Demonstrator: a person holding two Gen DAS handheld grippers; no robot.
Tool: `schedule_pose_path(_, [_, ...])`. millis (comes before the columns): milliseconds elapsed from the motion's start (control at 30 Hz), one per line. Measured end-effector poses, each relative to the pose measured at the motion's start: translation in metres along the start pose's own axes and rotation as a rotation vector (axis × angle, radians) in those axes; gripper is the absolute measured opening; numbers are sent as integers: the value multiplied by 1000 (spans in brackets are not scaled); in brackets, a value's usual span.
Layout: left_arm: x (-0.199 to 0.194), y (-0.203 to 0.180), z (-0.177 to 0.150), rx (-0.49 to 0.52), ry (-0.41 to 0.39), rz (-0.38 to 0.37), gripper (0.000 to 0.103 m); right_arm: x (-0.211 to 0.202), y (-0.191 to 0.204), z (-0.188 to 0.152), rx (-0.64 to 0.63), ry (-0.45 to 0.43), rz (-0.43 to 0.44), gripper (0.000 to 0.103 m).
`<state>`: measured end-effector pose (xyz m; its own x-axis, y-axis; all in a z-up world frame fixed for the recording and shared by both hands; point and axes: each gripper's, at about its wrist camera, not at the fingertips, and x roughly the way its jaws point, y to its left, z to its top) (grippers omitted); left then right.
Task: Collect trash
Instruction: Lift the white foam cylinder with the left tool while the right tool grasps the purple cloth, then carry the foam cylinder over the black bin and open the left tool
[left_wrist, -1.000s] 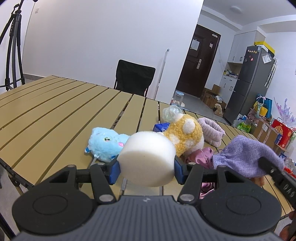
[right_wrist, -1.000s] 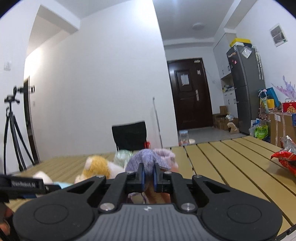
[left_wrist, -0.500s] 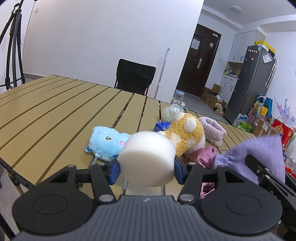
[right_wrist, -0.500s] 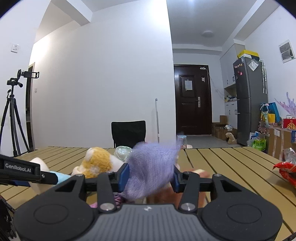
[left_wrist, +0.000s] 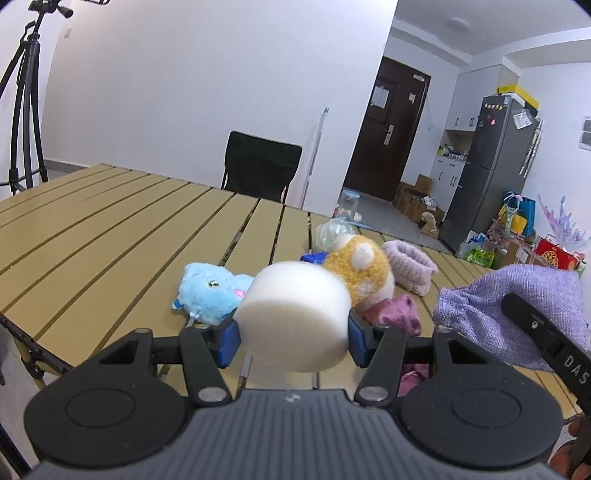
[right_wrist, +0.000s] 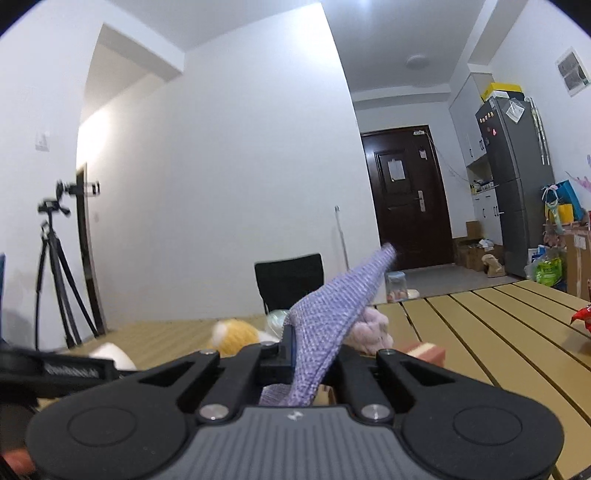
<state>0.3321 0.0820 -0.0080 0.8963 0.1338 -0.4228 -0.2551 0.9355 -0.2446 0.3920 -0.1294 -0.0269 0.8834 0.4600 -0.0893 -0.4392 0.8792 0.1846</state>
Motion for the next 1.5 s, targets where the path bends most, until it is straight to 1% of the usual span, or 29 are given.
schedule_pose_path(100, [-16,-3,-3,6,-23,-18,57,-19,3,5,-2,-18,19,2])
schedule_pose_path(233, [-38,-7,-9,17,-42,-35,57,-50,12,9,-41,-31,35,2])
schedule_pose_path(433, [-65,-11,-20,22,-49,-59,57,-95,18,13,-80,-23,53,2])
schedule_pose_path(600, [-84,-11,-39,8,-20,-83,57,-129,24,11,-102,-6,51,2])
schedule_pose_path(967, [-114,-15,-80,35,41,-99,57,-182,24,-21,-86,76,13,2])
schedule_pose_path(1233, [-125,-18,-107,68,95,-105,57,-201,21,-47,-80,155,-23,2])
schedule_pose_path(1500, [-117,-22,-134,121,201,-89,57,-205,14,-71,-84,247,-71,2])
